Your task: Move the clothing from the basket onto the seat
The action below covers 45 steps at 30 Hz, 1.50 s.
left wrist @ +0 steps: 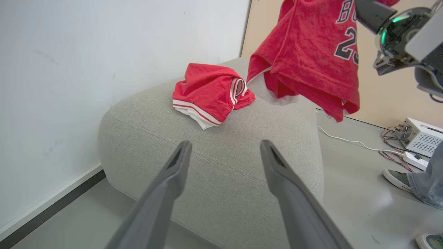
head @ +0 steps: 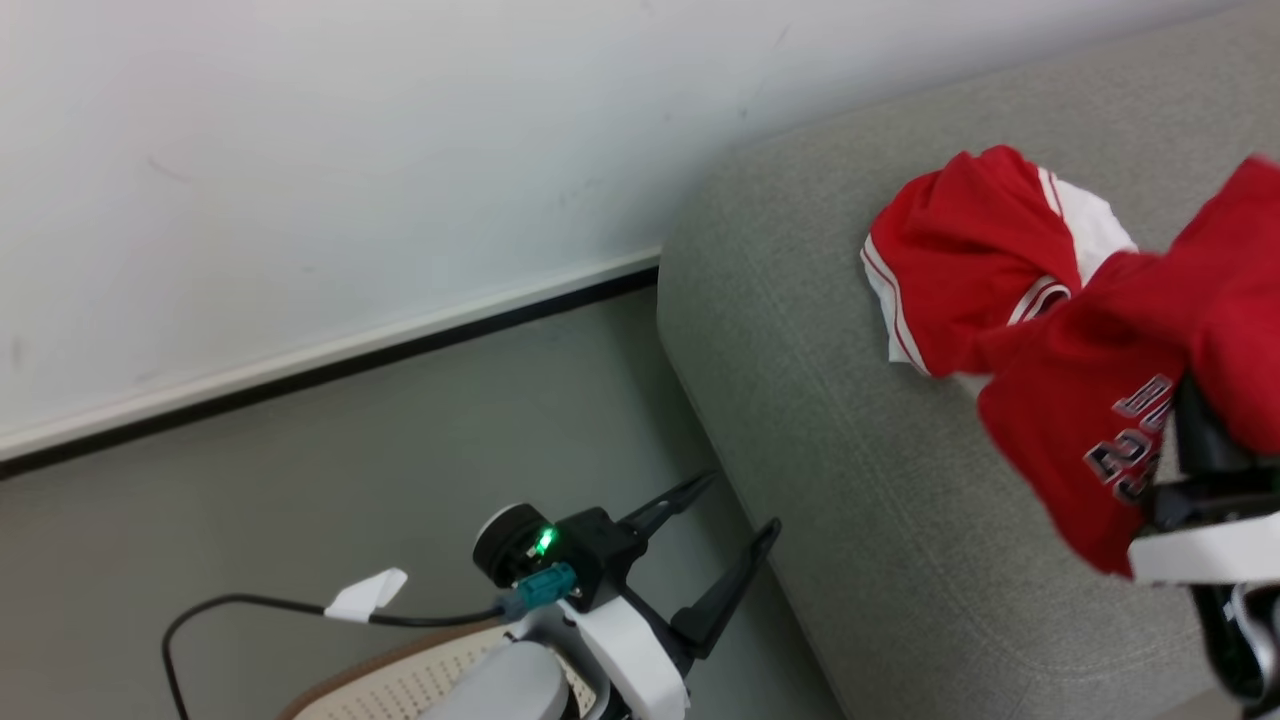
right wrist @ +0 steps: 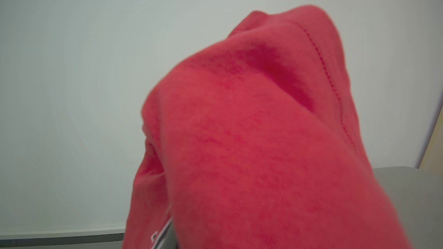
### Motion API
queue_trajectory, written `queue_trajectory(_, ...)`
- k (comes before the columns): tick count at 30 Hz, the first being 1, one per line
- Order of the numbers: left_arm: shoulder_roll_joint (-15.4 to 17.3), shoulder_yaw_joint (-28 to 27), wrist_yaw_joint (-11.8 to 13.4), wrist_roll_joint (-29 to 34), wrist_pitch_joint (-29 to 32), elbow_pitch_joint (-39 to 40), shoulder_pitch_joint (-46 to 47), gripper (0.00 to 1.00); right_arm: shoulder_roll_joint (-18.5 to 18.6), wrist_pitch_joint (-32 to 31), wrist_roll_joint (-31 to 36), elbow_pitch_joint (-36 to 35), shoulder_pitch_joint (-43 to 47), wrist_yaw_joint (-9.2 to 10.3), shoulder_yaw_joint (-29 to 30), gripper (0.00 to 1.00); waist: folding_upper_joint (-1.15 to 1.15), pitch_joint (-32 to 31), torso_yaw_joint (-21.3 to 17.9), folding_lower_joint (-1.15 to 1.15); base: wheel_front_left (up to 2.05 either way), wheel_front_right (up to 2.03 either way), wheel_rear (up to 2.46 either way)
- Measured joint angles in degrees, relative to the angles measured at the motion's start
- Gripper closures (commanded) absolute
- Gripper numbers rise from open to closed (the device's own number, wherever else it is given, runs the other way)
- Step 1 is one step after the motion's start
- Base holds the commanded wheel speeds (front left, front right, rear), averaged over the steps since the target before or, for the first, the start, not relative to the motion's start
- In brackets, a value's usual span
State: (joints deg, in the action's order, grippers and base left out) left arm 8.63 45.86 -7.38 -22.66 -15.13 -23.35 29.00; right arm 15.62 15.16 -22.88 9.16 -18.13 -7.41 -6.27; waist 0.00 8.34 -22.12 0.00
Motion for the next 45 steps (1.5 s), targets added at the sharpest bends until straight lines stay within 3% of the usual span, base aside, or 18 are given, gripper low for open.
queue_trajectory(15,1.25,6.72,-0.14,2.11,0.00,4.20,8.85,0.00,8.45,0.01,-2.82,-0.59,-14.12,-0.01,13.61,1.00,0.00,14.20,4.12,0.01,0.00,0.00,0.00)
queue_trajectory(20,2.11,7.88,-0.14,2.38,0.00,4.47,12.00,0.00,12.58,0.02,-4.46,3.32,-17.49,-0.05,17.98,1.00,0.00,20.01,6.26,0.02,0.00,0.00,0.00)
queue_trajectory(26,2.64,7.50,-0.14,2.52,0.00,4.26,13.63,0.00,17.42,0.01,-5.76,14.08,-20.52,-0.07,21.60,1.00,0.00,25.72,8.86,0.02,0.00,0.00,0.00)
queue_trajectory(34,2.43,6.20,-0.14,2.98,0.00,4.14,14.04,0.00,19.08,-4.41,-9.31,30.42,-24.99,-0.08,12.80,1.00,0.00,29.16,11.79,0.02,0.00,0.00,0.00)
queue_trajectory(41,1.75,5.24,-0.14,3.12,0.00,4.09,14.07,0.00,22.09,-18.51,-15.11,36.12,-28.83,-0.08,3.23,1.00,0.00,29.00,12.61,0.02,0.00,0.00,0.00)
queue_trajectory(43,1.48,5.12,-0.14,3.12,0.00,4.03,14.02,0.00,23.19,-20.35,-16.02,36.46,-29.44,-0.08,1.66,0.56,0.00,28.57,12.75,0.01,0.00,0.00,0.00)
queue_trajectory(44,1.42,5.01,-0.14,3.12,0.00,4.00,13.92,0.00,23.71,-21.13,-16.26,36.53,-29.64,-0.08,0.90,0.07,0.00,28.29,12.80,0.01,0.00,0.00,0.00)
queue_trajectory(45,1.38,4.88,-0.14,3.12,0.00,3.89,13.76,0.00,24.08,-21.49,-16.61,36.55,-29.75,-0.08,0.32,0.00,0.00,27.97,12.82,0.01,0.00,0.00,0.00)
